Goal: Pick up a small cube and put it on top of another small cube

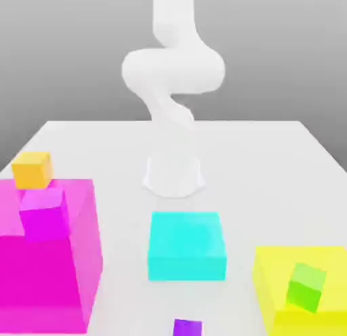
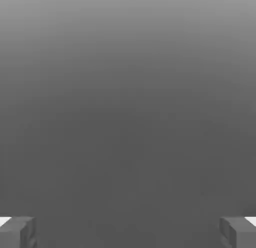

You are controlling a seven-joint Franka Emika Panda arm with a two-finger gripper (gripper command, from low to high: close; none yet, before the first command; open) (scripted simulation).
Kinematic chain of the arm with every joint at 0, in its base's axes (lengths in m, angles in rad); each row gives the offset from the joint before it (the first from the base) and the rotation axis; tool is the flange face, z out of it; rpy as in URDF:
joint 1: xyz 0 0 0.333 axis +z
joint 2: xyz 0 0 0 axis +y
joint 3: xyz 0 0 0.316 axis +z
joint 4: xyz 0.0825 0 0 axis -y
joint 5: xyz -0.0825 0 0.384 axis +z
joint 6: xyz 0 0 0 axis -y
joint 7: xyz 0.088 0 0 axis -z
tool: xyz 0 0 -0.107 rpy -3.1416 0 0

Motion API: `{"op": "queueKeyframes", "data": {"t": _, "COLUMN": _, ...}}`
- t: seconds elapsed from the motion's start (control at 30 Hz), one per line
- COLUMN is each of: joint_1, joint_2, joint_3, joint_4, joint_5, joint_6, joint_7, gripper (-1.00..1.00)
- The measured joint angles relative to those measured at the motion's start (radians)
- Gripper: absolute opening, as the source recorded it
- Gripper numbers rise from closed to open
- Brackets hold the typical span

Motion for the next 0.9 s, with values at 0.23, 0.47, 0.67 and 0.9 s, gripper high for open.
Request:
{"op": "queueKeyframes", "data": {"t": 0.23, "joint_1": -0.018, "joint_2": 0.260, "joint_3": 0.026, "joint_4": -0.007, "joint_5": -0.018, "joint_6": 0.084, "joint_7": 0.044, "gripper": 0.00}}
{"op": "queueKeyframes", "data": {"t": 0.47, "joint_1": -0.027, "joint_2": 0.514, "joint_3": 0.043, "joint_4": -0.013, "joint_5": -0.039, "joint_6": 0.167, "joint_7": 0.089, "gripper": 0.00}}
{"op": "queueKeyframes", "data": {"t": 0.67, "joint_1": -0.027, "joint_2": 0.731, "joint_3": 0.049, "joint_4": -0.018, "joint_5": -0.052, "joint_6": 0.237, "joint_7": 0.124, "gripper": 0.00}}
{"op": "queueKeyframes", "data": {"t": 0.9, "joint_1": -0.018, "joint_2": 0.984, "joint_3": 0.050, "joint_4": -0.025, "joint_5": -0.046, "joint_6": 0.320, "joint_7": 0.151, "gripper": 0.00}}
